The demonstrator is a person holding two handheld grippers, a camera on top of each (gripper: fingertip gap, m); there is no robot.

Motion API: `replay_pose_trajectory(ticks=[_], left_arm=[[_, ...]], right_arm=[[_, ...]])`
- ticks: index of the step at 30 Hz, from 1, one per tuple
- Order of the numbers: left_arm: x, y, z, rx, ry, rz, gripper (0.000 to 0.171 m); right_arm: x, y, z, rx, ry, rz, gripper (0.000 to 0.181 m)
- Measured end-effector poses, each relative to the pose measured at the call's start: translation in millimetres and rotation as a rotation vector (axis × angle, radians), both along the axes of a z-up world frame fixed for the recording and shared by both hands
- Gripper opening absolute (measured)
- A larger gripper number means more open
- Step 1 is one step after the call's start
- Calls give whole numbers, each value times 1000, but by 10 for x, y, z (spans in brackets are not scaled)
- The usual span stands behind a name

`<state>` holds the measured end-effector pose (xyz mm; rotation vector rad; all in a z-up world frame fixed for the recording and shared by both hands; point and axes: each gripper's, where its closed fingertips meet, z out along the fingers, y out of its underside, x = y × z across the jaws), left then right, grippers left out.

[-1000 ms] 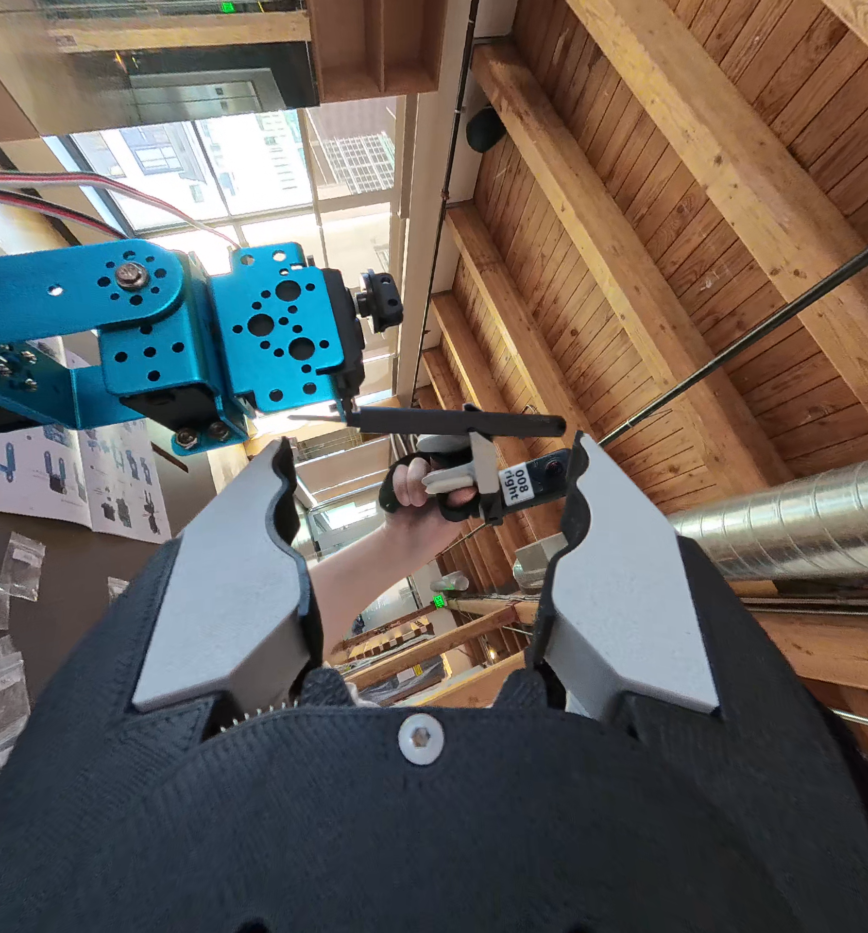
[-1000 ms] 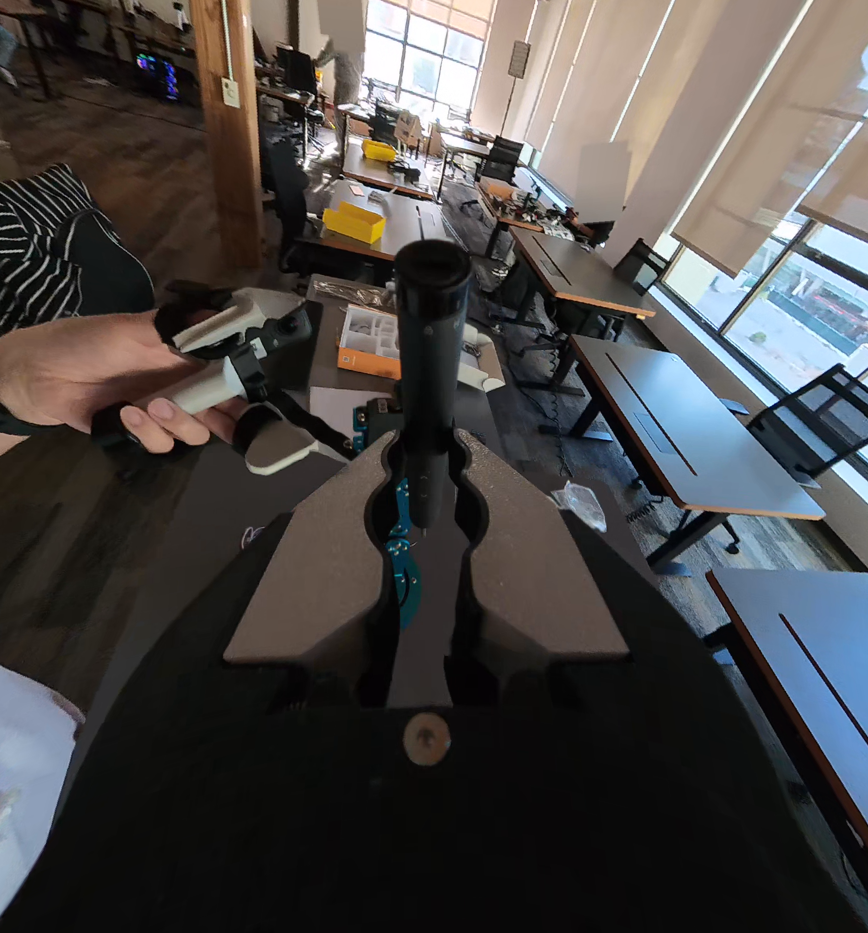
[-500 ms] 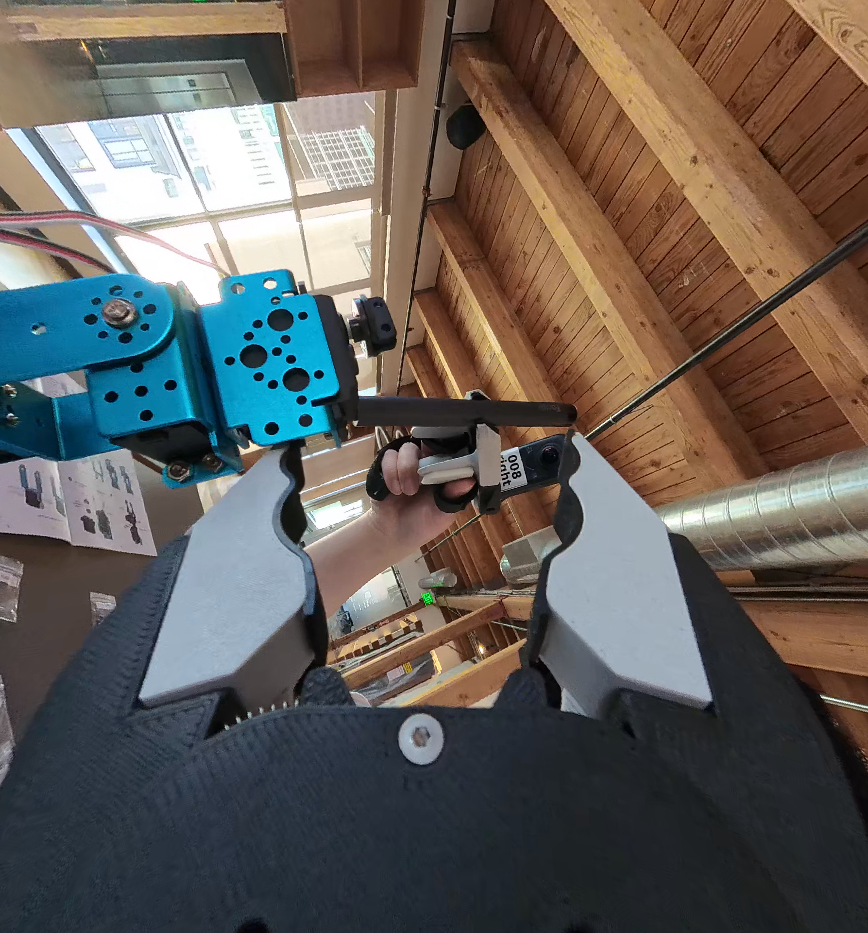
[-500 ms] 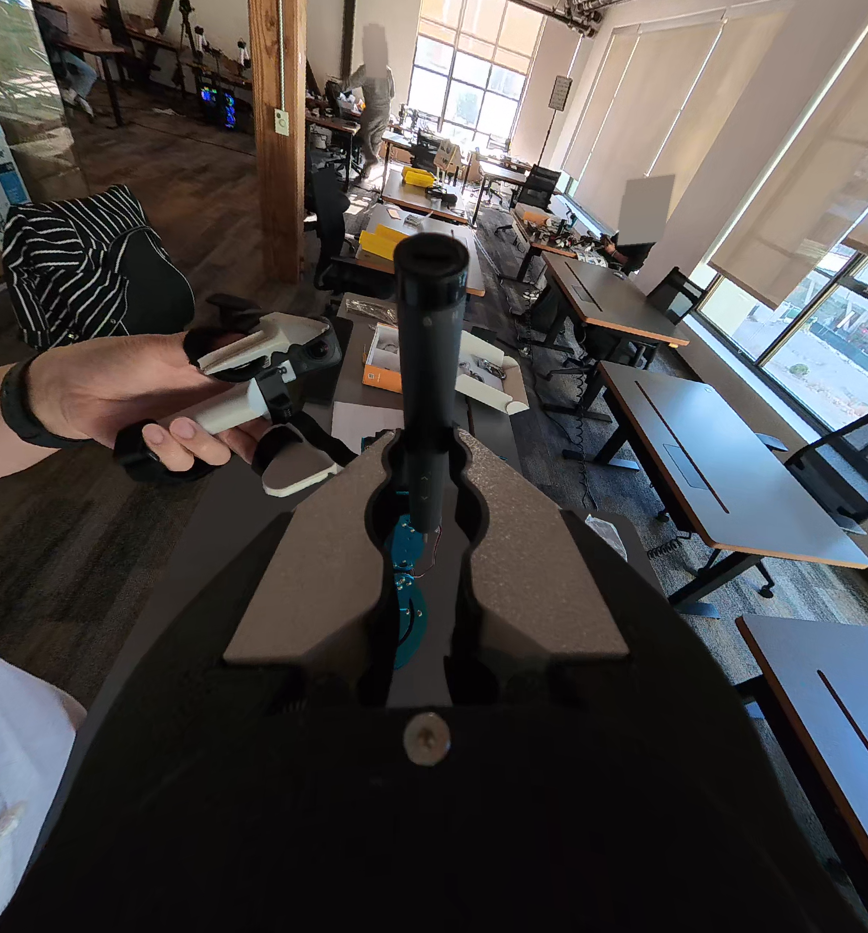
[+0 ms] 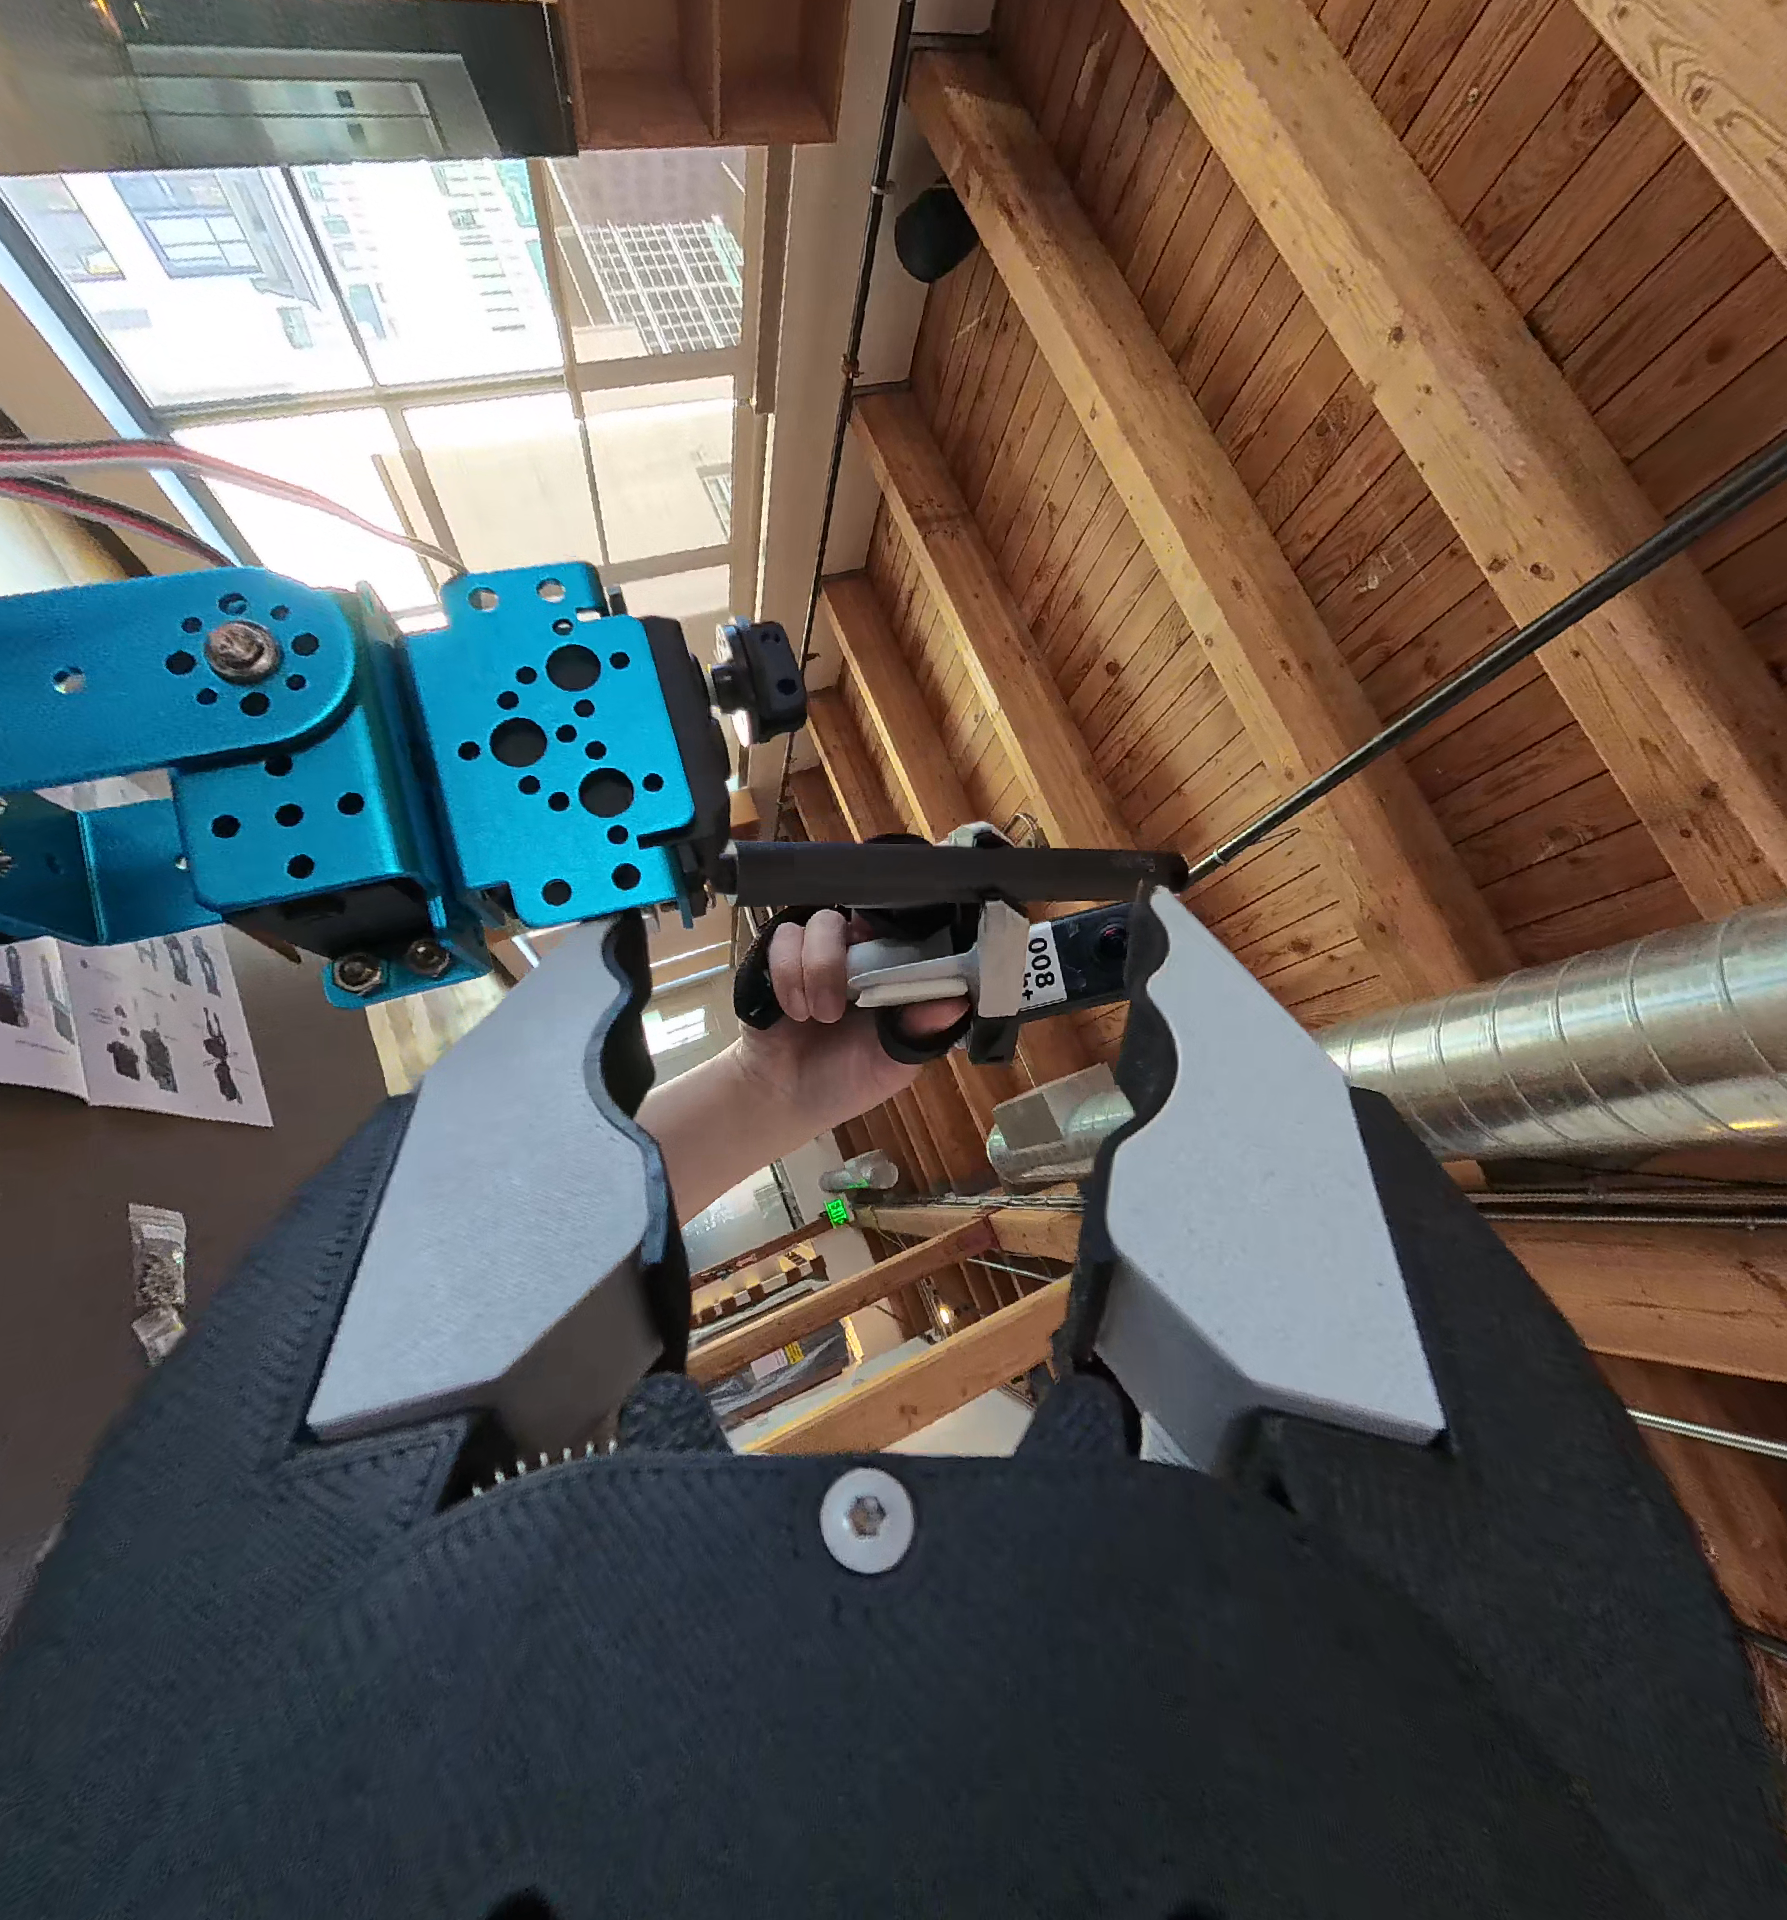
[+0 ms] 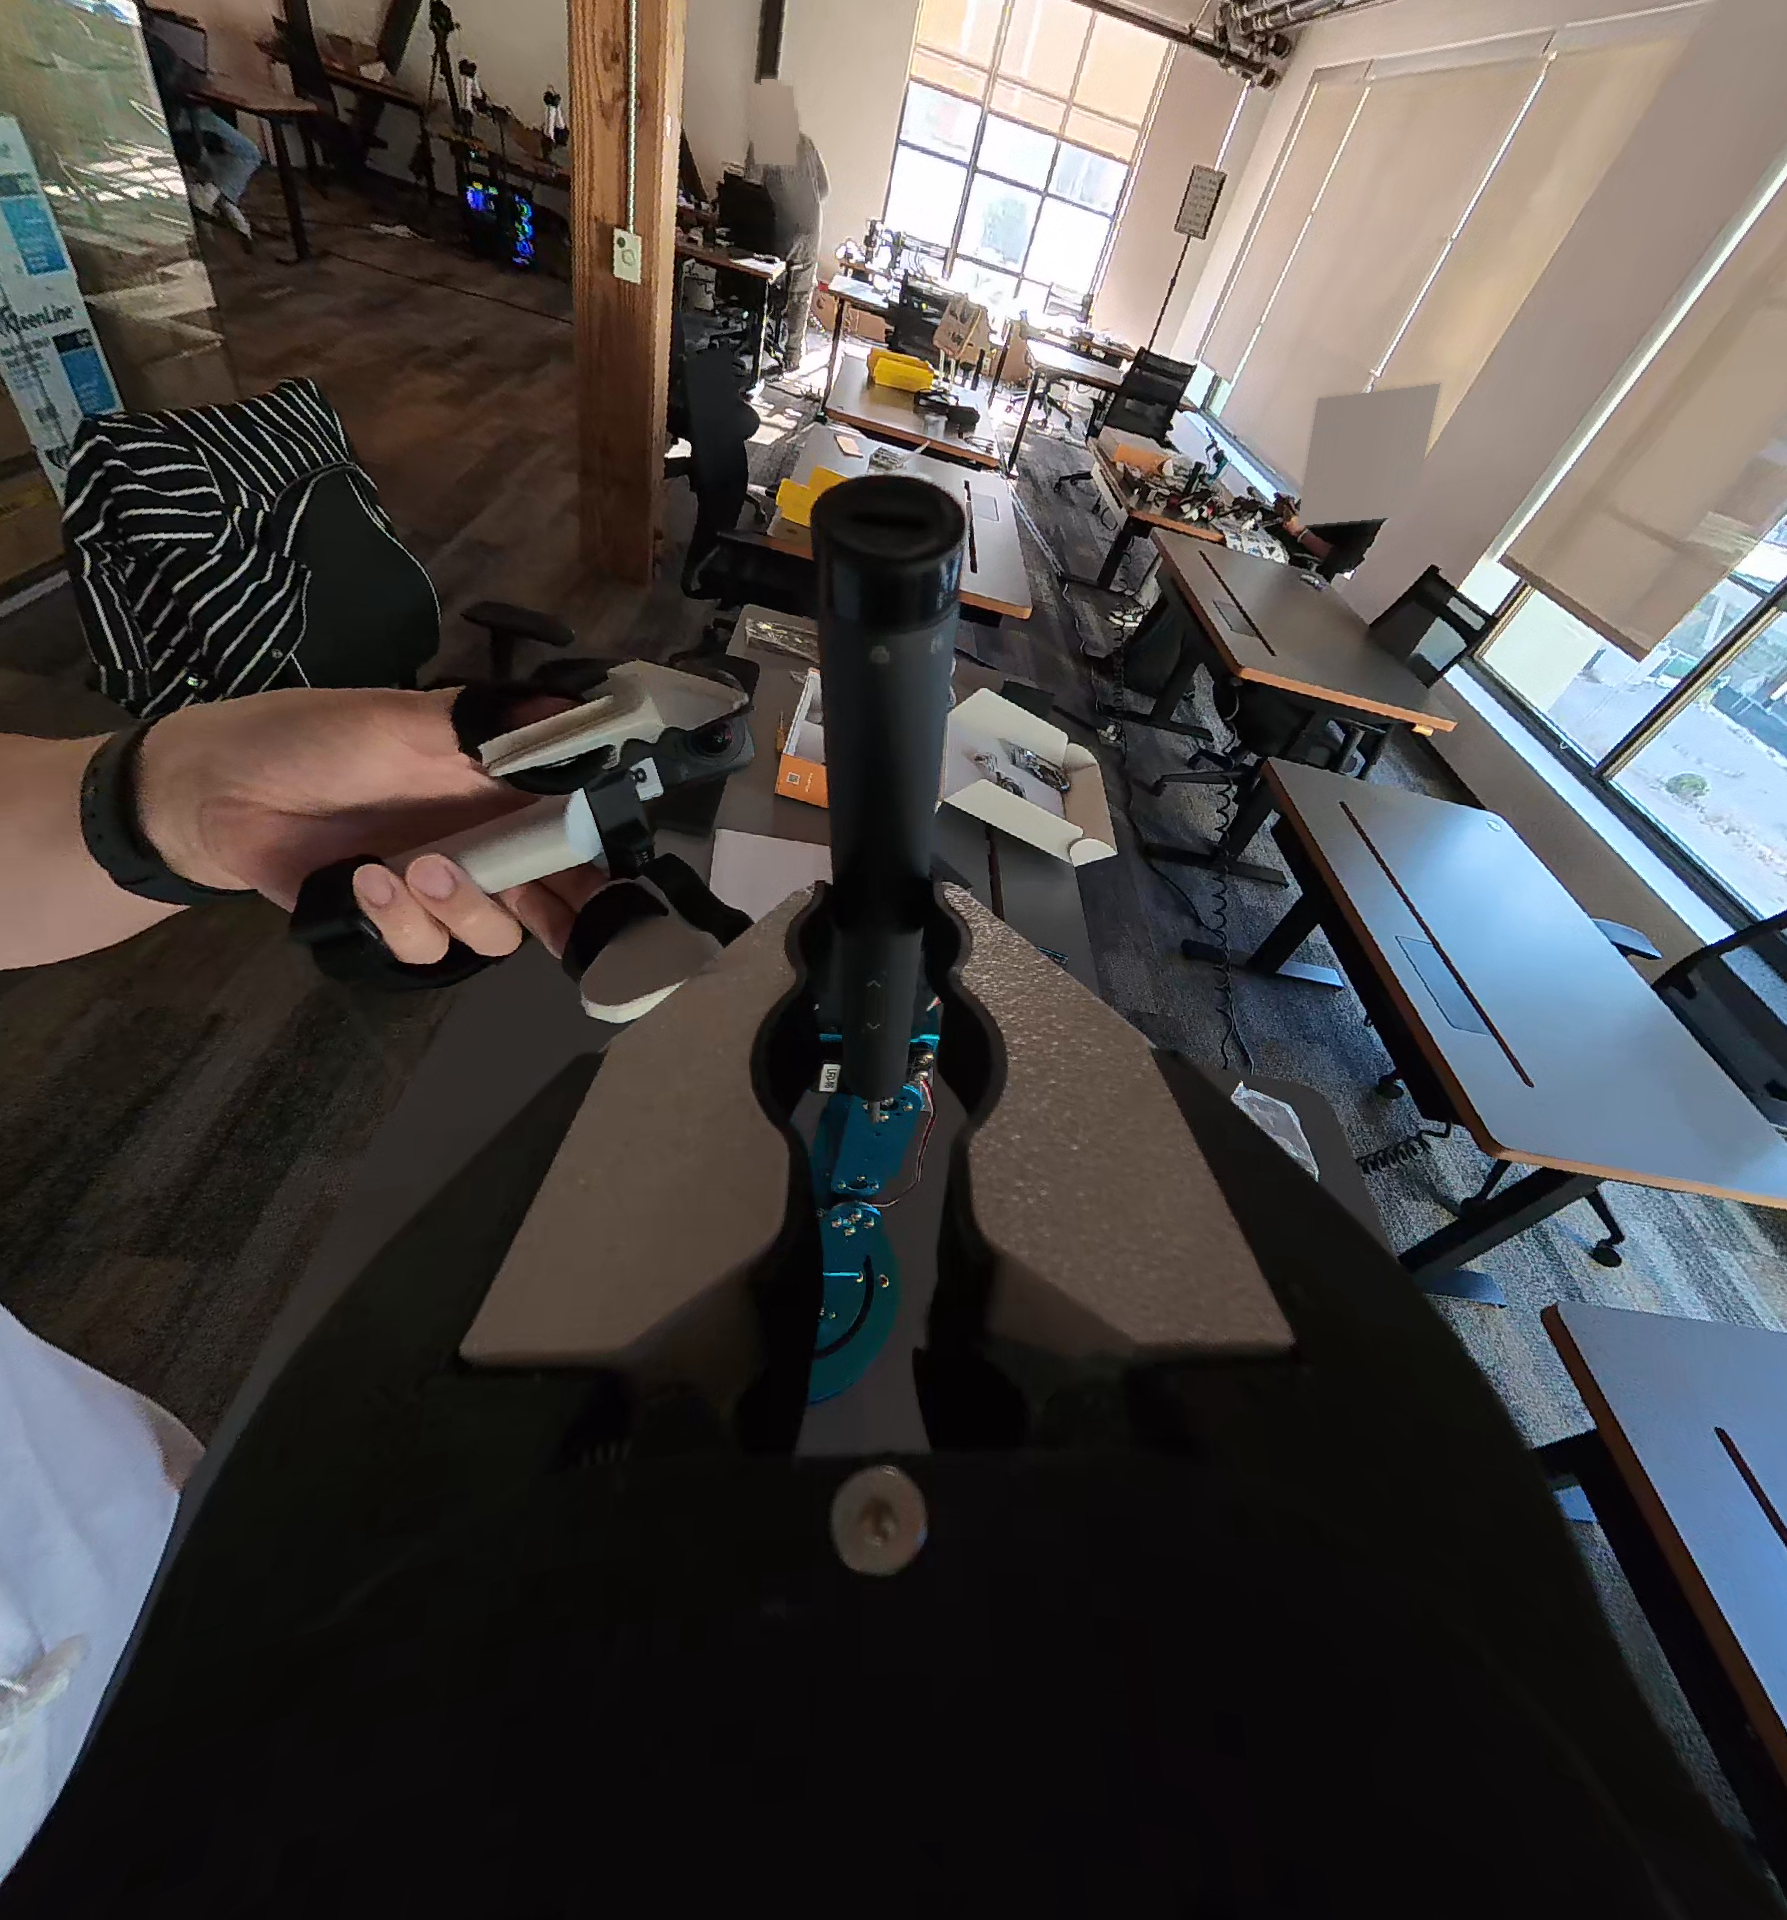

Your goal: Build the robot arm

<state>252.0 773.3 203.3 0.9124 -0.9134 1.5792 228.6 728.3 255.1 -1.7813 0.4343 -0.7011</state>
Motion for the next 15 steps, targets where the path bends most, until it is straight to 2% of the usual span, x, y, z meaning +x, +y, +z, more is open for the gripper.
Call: replay_pose_trajectory(ticks=[15], left_arm=[[21,-21,3,24,33,-29,96]], right_arm=[[-71,31,-32,-16,0,7,15]])
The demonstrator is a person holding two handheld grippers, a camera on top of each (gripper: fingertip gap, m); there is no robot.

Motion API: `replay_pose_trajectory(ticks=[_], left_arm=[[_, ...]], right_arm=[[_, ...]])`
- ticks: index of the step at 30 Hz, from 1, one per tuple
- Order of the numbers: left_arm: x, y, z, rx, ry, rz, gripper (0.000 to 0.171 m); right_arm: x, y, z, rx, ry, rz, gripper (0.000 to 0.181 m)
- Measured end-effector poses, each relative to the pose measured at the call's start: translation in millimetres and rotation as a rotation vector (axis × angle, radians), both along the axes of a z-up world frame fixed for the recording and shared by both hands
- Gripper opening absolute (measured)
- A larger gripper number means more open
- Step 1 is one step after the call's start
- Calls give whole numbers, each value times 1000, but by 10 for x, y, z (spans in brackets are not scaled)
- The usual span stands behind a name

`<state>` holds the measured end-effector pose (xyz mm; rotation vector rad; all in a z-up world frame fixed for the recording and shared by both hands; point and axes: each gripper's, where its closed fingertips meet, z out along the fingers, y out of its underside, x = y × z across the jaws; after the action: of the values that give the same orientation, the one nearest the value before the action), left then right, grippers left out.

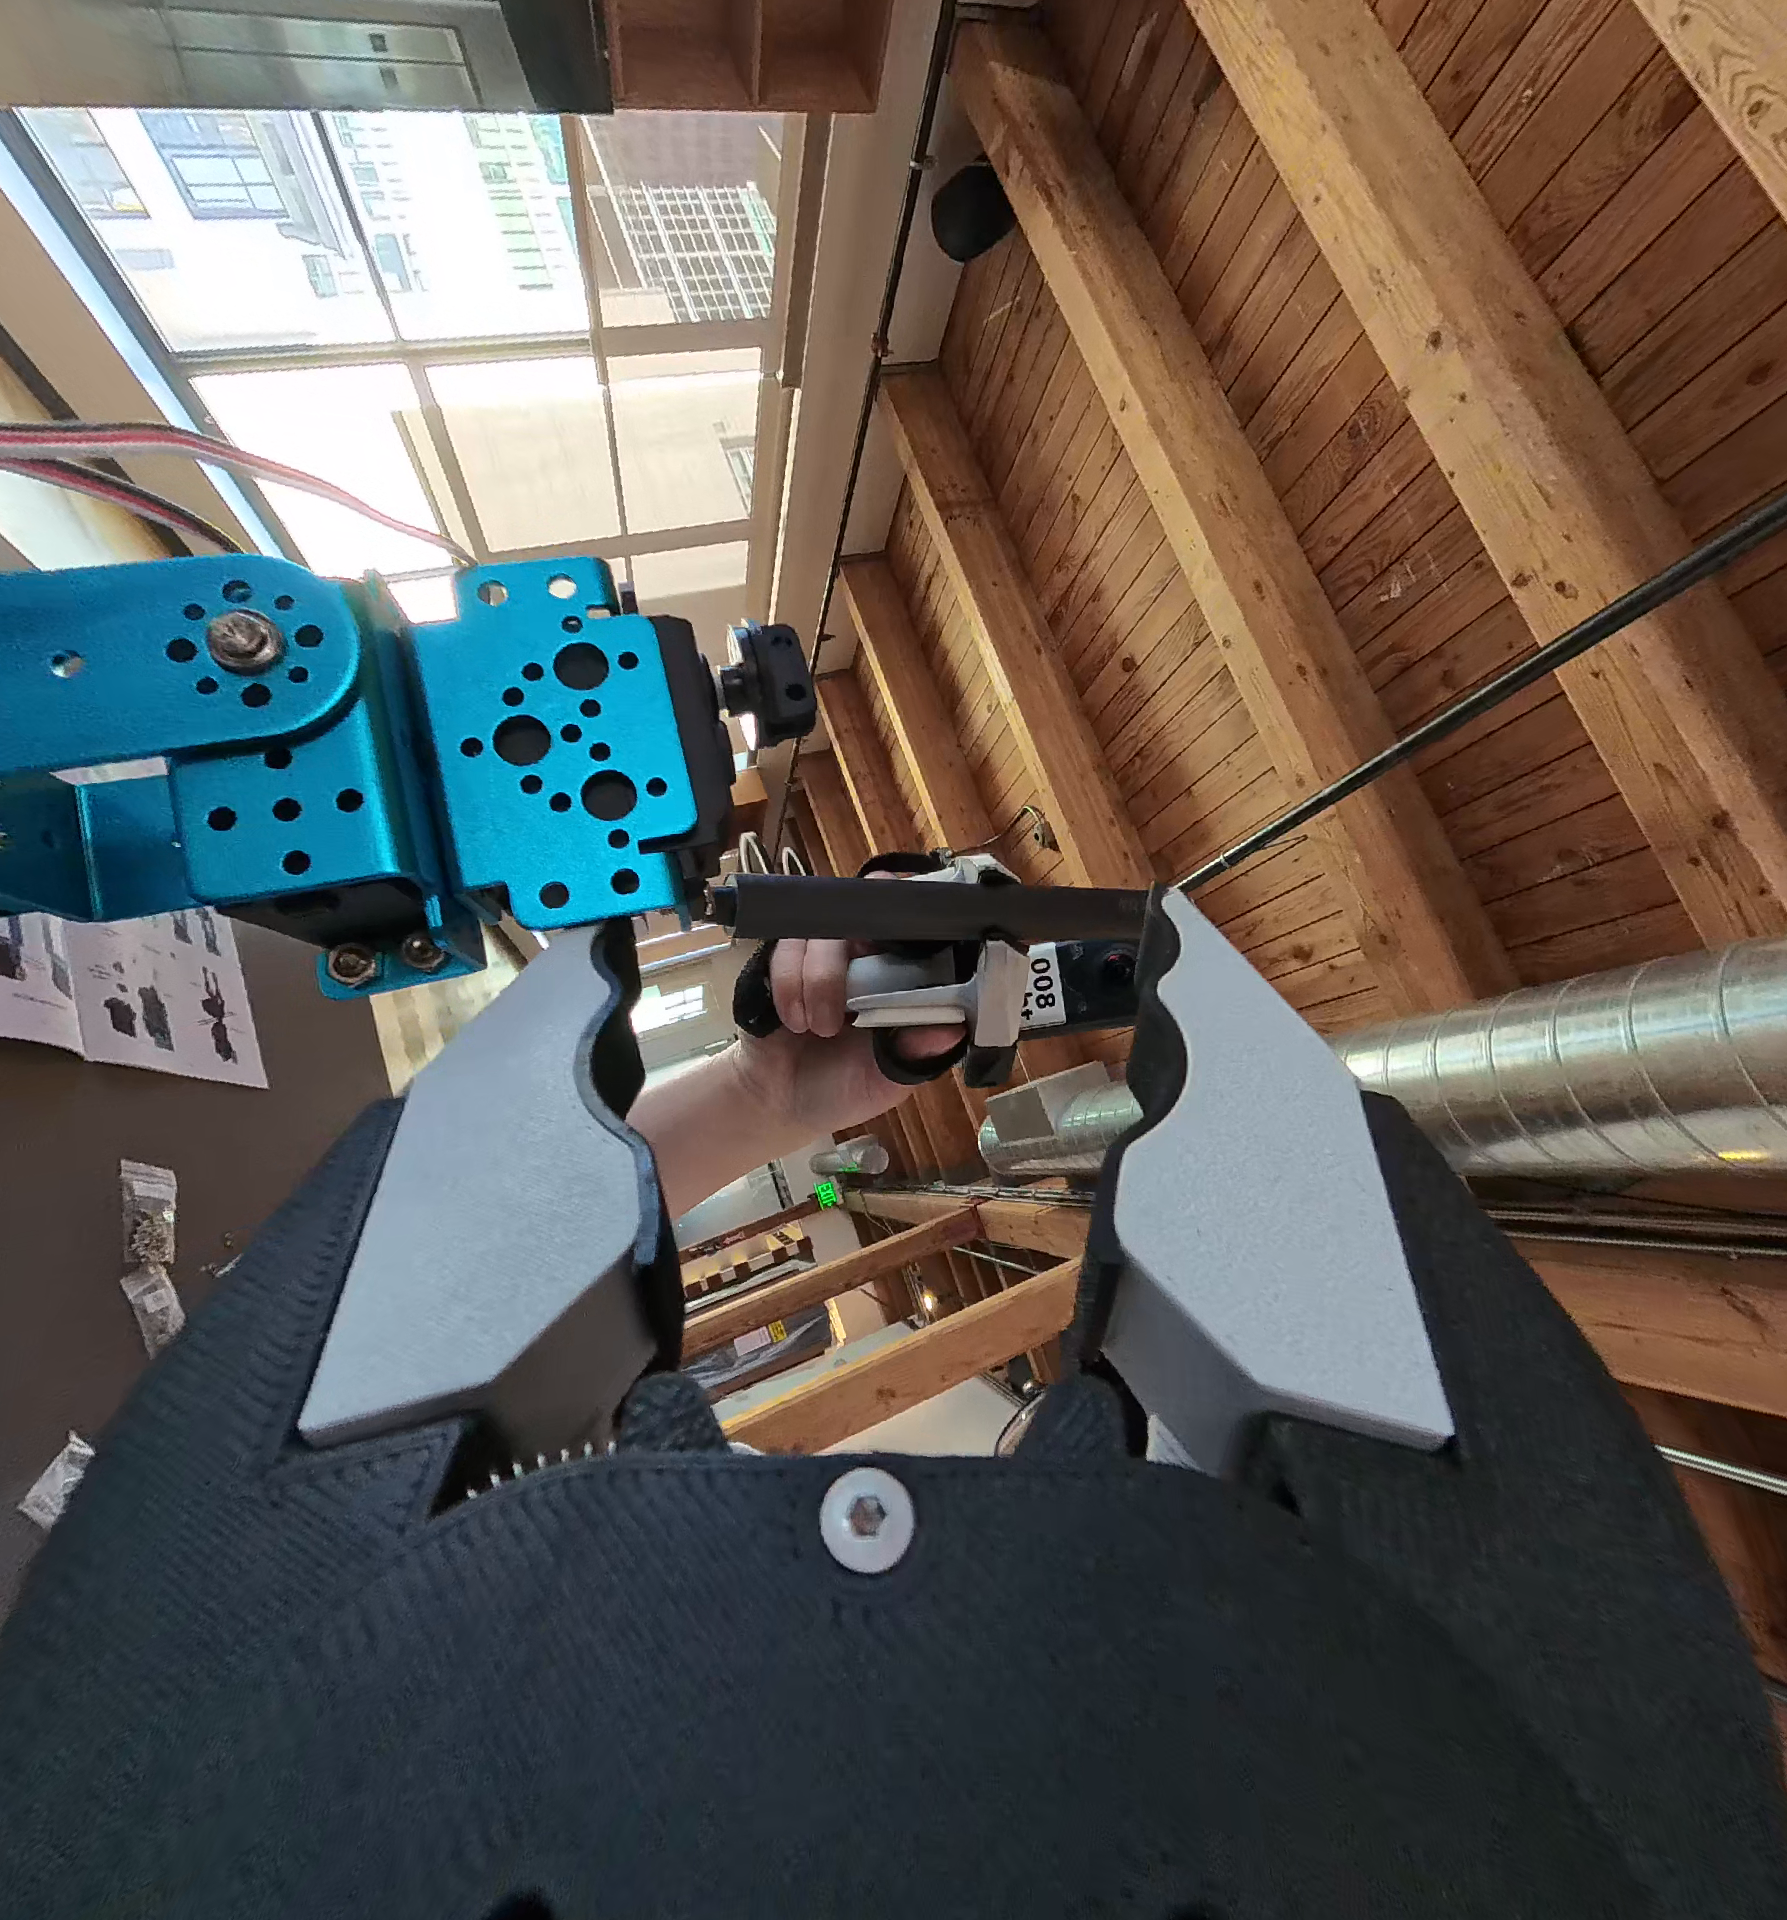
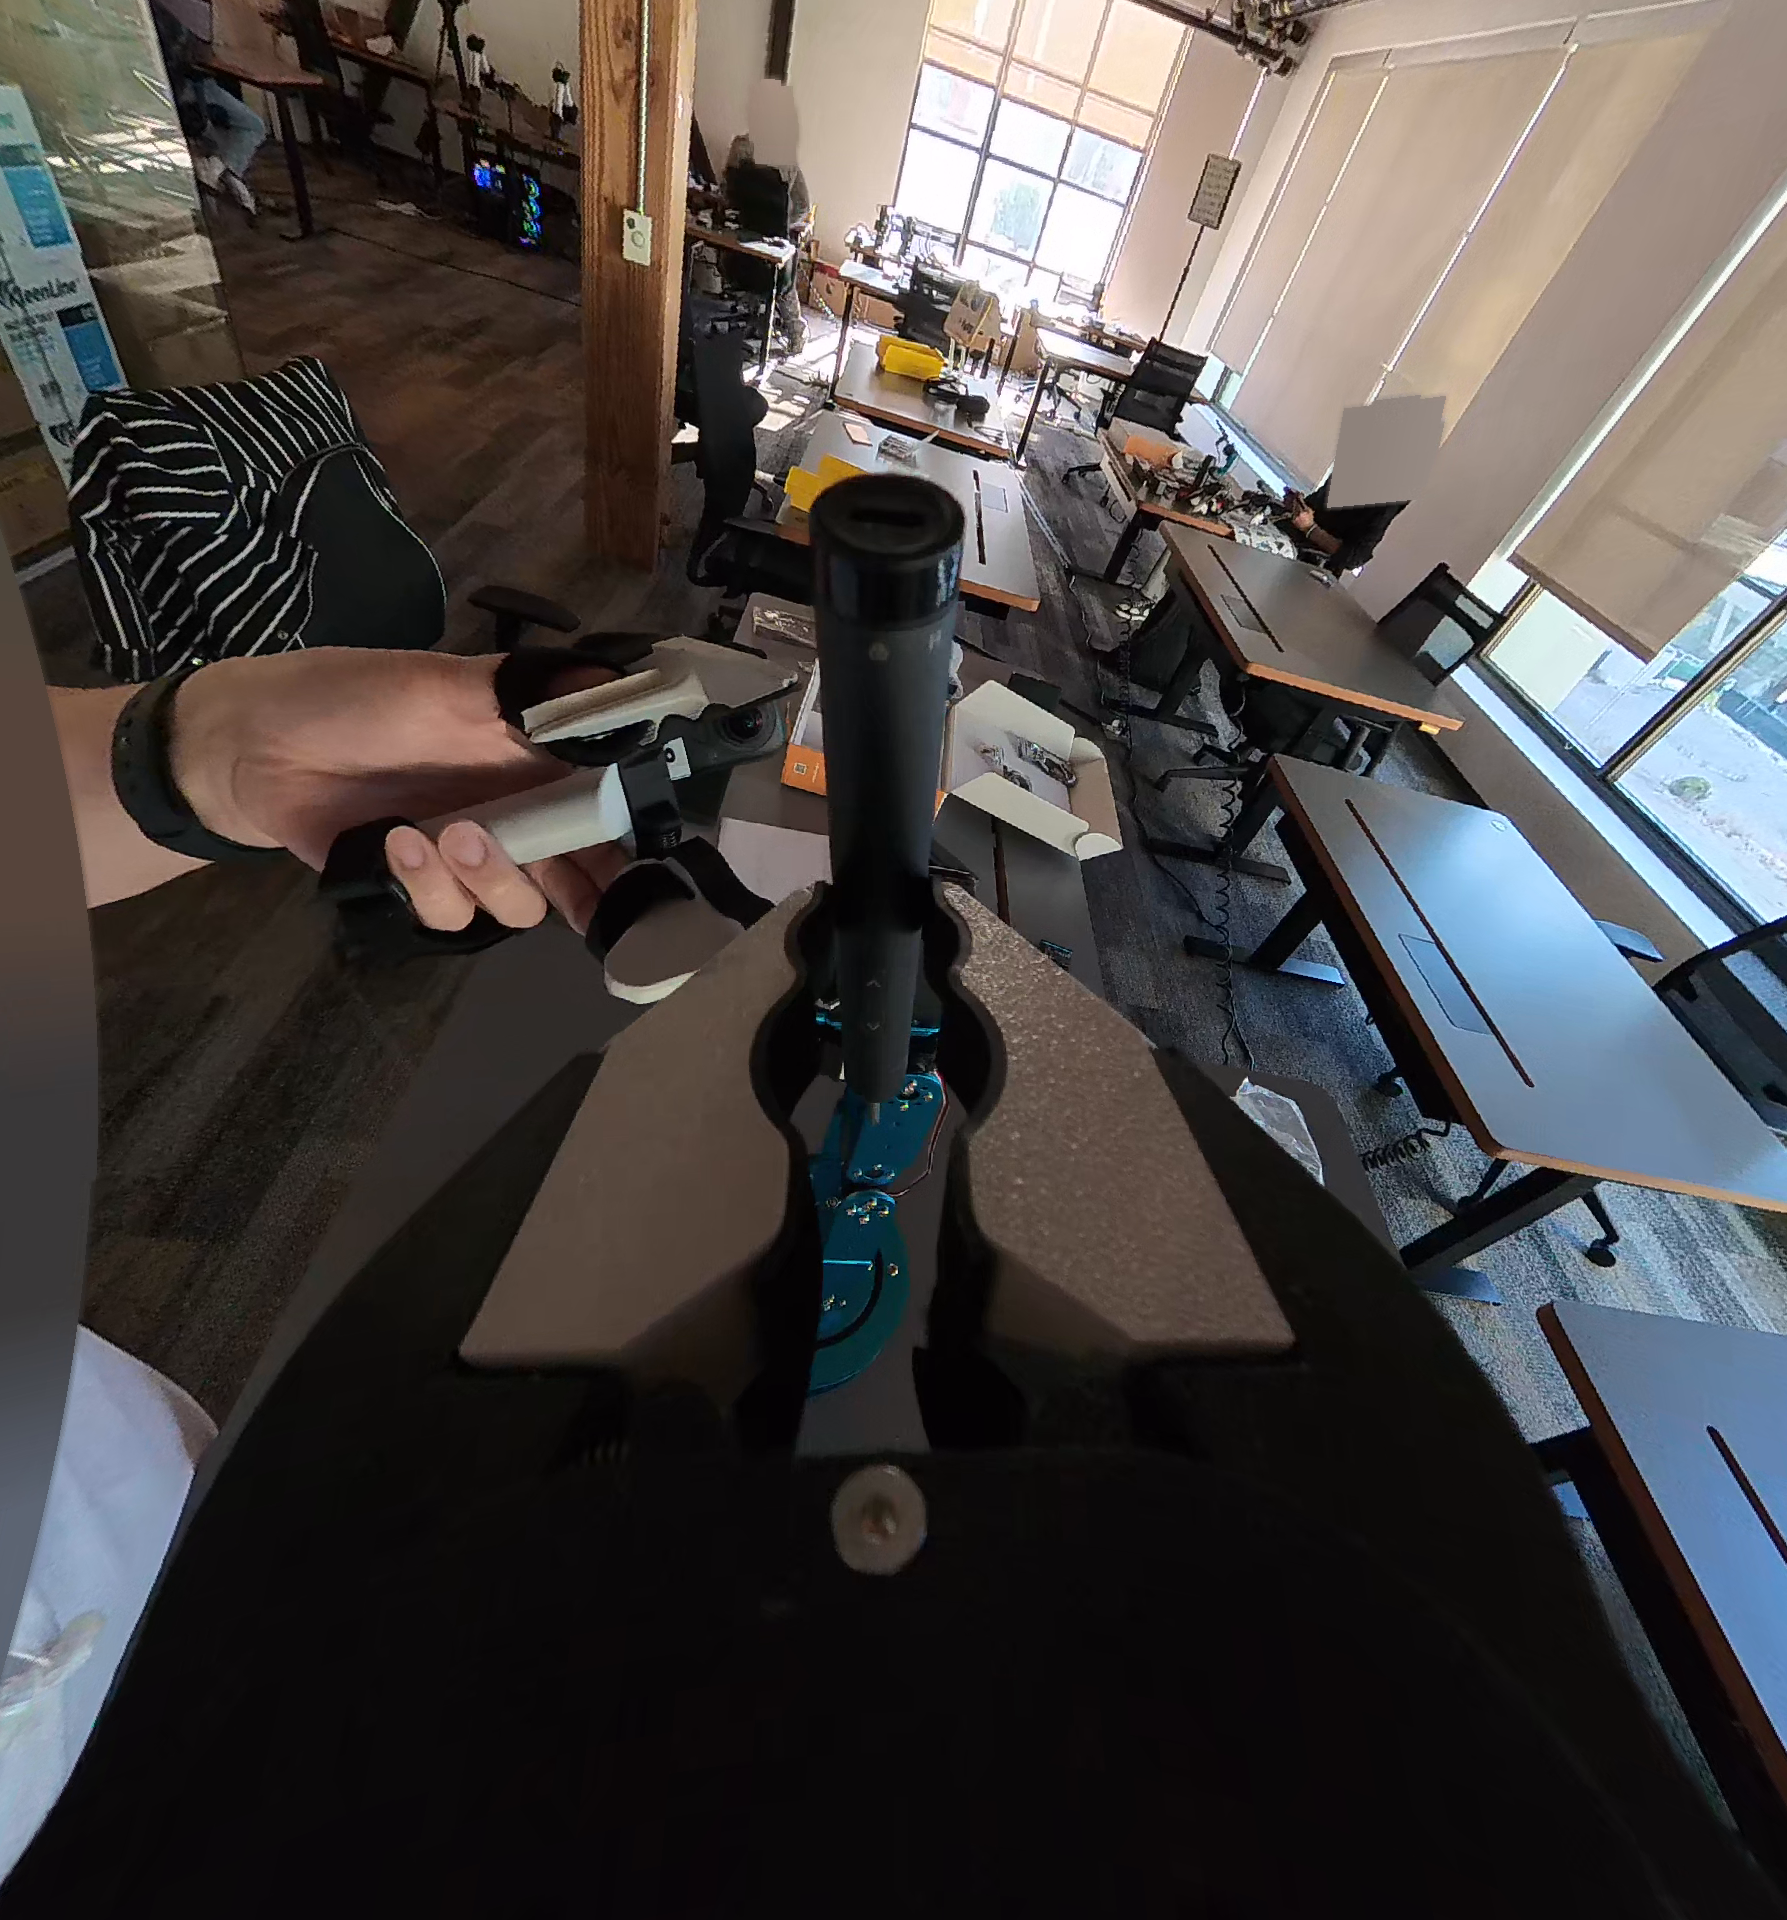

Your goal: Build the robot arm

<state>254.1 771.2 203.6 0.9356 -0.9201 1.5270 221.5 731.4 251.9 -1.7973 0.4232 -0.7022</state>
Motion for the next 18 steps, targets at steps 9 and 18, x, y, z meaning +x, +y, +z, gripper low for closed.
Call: replay_pose_trajectory(ticks=[9,18], left_arm=[[5,-7,11,-2,4,-1,95],[9,-17,16,4,7,-21,93]], right_arm=[[-9,19,-16,1,0,7,15],[-21,21,-25,6,-3,13,15]])
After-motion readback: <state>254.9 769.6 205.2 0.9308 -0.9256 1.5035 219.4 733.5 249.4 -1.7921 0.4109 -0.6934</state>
